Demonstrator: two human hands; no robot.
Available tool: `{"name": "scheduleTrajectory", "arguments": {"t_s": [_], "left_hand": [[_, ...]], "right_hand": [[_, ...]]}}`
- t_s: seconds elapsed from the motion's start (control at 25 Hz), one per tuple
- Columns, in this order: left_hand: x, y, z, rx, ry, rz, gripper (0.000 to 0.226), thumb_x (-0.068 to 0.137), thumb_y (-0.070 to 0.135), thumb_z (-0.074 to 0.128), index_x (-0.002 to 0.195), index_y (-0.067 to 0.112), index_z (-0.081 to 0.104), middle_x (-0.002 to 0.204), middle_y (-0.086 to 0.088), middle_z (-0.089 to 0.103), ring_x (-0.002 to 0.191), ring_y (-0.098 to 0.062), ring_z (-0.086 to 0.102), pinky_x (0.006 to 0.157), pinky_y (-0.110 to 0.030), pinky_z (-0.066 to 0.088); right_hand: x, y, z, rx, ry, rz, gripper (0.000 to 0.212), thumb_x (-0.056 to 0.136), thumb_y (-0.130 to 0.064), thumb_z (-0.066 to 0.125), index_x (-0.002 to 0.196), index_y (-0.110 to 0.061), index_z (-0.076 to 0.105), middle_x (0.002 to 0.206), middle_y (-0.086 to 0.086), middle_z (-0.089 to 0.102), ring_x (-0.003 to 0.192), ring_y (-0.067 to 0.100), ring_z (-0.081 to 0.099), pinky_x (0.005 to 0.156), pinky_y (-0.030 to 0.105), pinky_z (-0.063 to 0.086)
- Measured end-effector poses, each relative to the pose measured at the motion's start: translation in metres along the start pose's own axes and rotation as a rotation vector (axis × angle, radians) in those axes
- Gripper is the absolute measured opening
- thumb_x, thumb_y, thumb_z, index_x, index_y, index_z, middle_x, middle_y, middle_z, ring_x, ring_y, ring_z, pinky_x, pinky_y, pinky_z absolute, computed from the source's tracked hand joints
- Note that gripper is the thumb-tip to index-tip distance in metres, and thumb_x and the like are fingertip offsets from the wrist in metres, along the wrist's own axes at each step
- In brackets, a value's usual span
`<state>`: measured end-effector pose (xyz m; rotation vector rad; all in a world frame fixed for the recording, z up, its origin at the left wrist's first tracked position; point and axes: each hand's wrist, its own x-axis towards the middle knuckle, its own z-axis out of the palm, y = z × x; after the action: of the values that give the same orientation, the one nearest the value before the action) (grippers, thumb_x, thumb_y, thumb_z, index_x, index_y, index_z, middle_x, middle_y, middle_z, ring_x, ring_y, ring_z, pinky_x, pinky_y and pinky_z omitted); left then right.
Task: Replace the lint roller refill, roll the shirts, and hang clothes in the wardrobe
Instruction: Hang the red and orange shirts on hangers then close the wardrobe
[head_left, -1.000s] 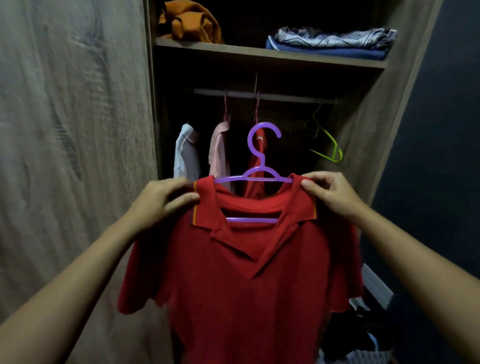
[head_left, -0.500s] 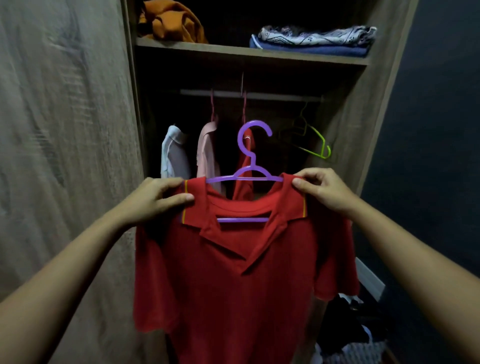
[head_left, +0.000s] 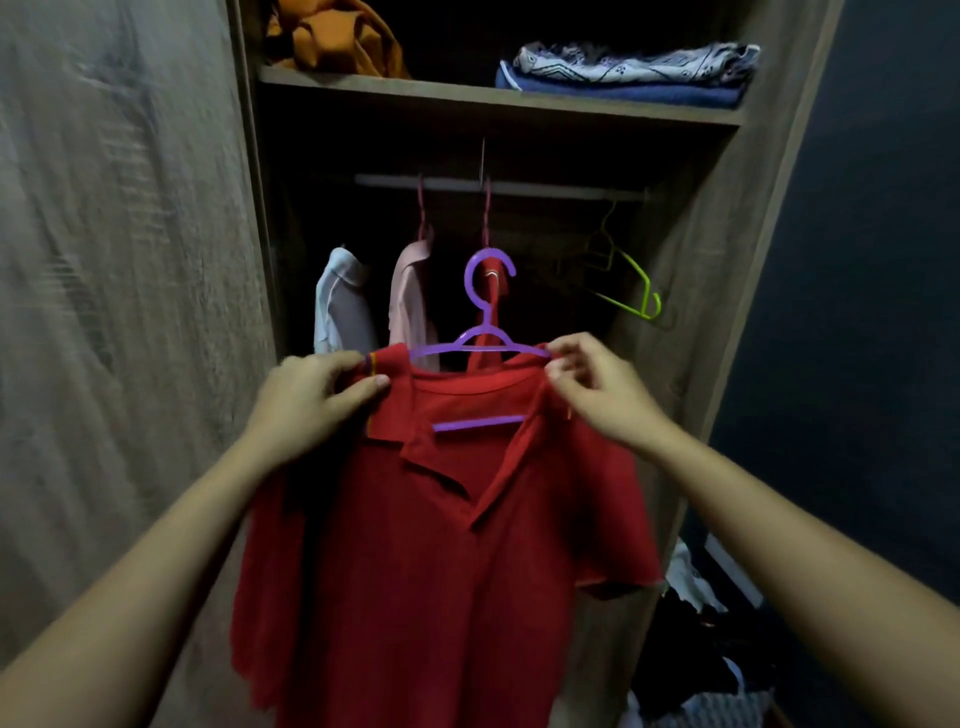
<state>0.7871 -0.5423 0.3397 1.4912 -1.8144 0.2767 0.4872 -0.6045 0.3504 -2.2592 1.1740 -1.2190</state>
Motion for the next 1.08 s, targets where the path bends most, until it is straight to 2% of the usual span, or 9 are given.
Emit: {"name": "scheduleTrajectory", "arguments": {"t_s": [0.08, 0.16, 0.24, 0.32, 0.48, 0.68, 0.84, 0.96, 1.08], "left_hand": [[-0.001, 0.037, 0.021, 0.156, 0.061, -0.078, 0.043, 0.084, 0.058, 0.050, 0.100, 0.022, 0.066, 0.089, -0.016, 0.070, 0.087, -0.038, 0.064, 0.066, -0.040, 0.047], [0.002, 0.072, 0.042, 0.255, 0.050, -0.115, 0.038, 0.089, 0.052, 0.047, 0.109, 0.023, 0.062, 0.097, -0.018, 0.069, 0.092, -0.040, 0.062, 0.067, -0.040, 0.047], [0.009, 0.098, 0.059, 0.298, 0.031, -0.116, 0.036, 0.091, 0.050, 0.044, 0.110, 0.023, 0.058, 0.098, -0.018, 0.068, 0.094, -0.041, 0.061, 0.068, -0.040, 0.046], [0.019, 0.109, 0.074, 0.279, -0.003, -0.131, 0.037, 0.092, 0.050, 0.041, 0.112, 0.023, 0.055, 0.100, -0.017, 0.067, 0.096, -0.040, 0.061, 0.070, -0.040, 0.046], [0.055, 0.116, 0.085, 0.077, -0.080, -0.095, 0.060, 0.082, 0.071, 0.024, 0.099, 0.026, 0.060, 0.093, -0.017, 0.069, 0.094, -0.041, 0.061, 0.077, -0.044, 0.051], [0.149, 0.104, 0.100, 0.059, 0.069, -0.192, 0.040, 0.092, 0.048, 0.044, 0.101, 0.015, 0.065, 0.104, -0.019, 0.068, 0.105, -0.040, 0.057, 0.084, -0.041, 0.044], [0.221, 0.085, 0.142, -0.062, -0.147, -0.404, 0.060, 0.084, 0.045, 0.058, 0.130, 0.009, 0.045, 0.128, -0.021, 0.055, 0.119, -0.038, 0.052, 0.095, -0.037, 0.042], [0.250, 0.079, 0.165, -0.171, -0.137, -0.517, 0.081, 0.086, 0.038, 0.058, 0.146, 0.005, 0.014, 0.140, -0.026, 0.041, 0.127, -0.040, 0.043, 0.102, -0.038, 0.037], [0.263, 0.065, 0.179, -0.145, -0.094, -0.639, 0.066, 0.094, 0.030, 0.047, 0.143, -0.001, 0.017, 0.139, -0.029, 0.040, 0.127, -0.043, 0.042, 0.102, -0.040, 0.035]], "right_hand": [[0.004, -0.021, 0.027, 0.284, -0.151, 0.226, 0.037, 0.092, -0.013, 0.051, 0.128, -0.009, 0.040, 0.104, 0.012, 0.060, 0.082, 0.020, 0.060, 0.079, 0.030, 0.046], [0.014, -0.030, 0.039, 0.584, -0.168, 0.430, 0.035, 0.097, -0.014, 0.043, 0.130, -0.006, 0.036, 0.110, 0.019, 0.058, 0.079, 0.018, 0.063, 0.077, 0.027, 0.049], [0.031, -0.024, 0.034, 0.718, -0.062, 0.470, 0.009, 0.097, -0.010, 0.040, 0.099, -0.011, 0.049, 0.089, 0.013, 0.058, 0.070, 0.008, 0.061, 0.068, 0.019, 0.047], [0.045, -0.011, 0.024, 0.738, -0.007, 0.476, 0.020, 0.096, -0.006, 0.038, 0.079, -0.016, 0.044, 0.075, 0.005, 0.052, 0.064, 0.005, 0.050, 0.060, 0.014, 0.039], [0.080, 0.023, 0.004, 0.776, 0.050, 0.504, 0.026, 0.095, -0.005, 0.038, 0.072, -0.015, 0.043, 0.075, 0.004, 0.056, 0.046, -0.001, 0.053, 0.053, 0.013, 0.037], [0.121, 0.054, -0.013, 0.686, 0.029, 0.458, 0.026, 0.091, -0.022, 0.053, 0.066, -0.015, 0.048, 0.034, -0.010, 0.046, 0.026, 0.000, 0.039, 0.035, 0.013, 0.030], [0.146, 0.062, -0.022, 0.749, -0.015, 0.361, 0.016, 0.085, -0.021, 0.063, 0.074, -0.014, 0.055, 0.049, -0.008, 0.061, 0.040, 0.000, 0.057, 0.043, 0.012, 0.042], [0.170, 0.068, -0.023, 0.648, 0.000, 0.342, 0.015, 0.077, -0.002, 0.064, 0.076, -0.011, 0.051, 0.059, 0.001, 0.058, 0.046, 0.009, 0.059, 0.045, 0.015, 0.043], [0.196, 0.076, -0.019, 0.490, 0.008, 0.326, 0.026, 0.065, 0.010, 0.055, 0.065, -0.014, 0.045, 0.058, 0.004, 0.047, 0.051, 0.016, 0.047, 0.044, 0.019, 0.038]]}}
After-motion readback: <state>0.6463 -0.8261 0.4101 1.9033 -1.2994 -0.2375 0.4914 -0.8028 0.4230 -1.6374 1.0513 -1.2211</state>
